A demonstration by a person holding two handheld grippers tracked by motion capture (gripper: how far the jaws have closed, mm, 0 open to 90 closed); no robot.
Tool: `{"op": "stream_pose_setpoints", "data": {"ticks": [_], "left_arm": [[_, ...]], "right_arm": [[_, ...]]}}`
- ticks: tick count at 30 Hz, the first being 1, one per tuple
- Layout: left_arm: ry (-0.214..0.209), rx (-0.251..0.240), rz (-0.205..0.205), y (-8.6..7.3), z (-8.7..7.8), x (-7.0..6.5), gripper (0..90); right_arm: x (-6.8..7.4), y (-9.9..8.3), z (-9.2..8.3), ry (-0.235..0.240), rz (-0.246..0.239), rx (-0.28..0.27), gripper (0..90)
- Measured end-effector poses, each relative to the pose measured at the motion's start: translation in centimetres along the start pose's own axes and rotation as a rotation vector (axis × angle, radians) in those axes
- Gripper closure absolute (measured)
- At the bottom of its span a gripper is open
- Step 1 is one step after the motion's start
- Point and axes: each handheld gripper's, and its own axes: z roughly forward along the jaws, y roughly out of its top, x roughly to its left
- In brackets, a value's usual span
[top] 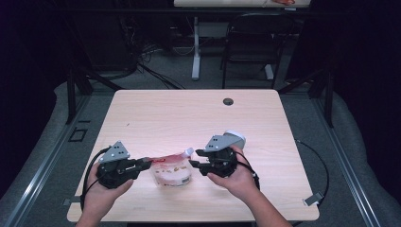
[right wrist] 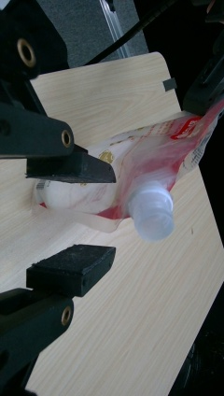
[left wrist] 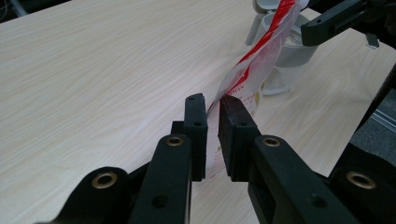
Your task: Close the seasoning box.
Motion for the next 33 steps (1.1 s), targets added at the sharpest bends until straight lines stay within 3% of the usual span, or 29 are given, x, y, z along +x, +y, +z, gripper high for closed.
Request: {"op": "stream_pose_setpoints", "data": {"ticks": [17, 33], "left_arm": [[-0.007, -0.002, 0.002, 0.0, 0.0, 0.2, 85.4], [-0.015, -0.001, 0.014, 0.0, 0.0, 0.1, 85.7]], "right_arm": [[0.2, 0.8, 1.0, -0.001, -0.004, -0.009, 51.8], [-0.5, 1.2, 2.2, 0.001, 0.035, -0.031, 48.0]]}}
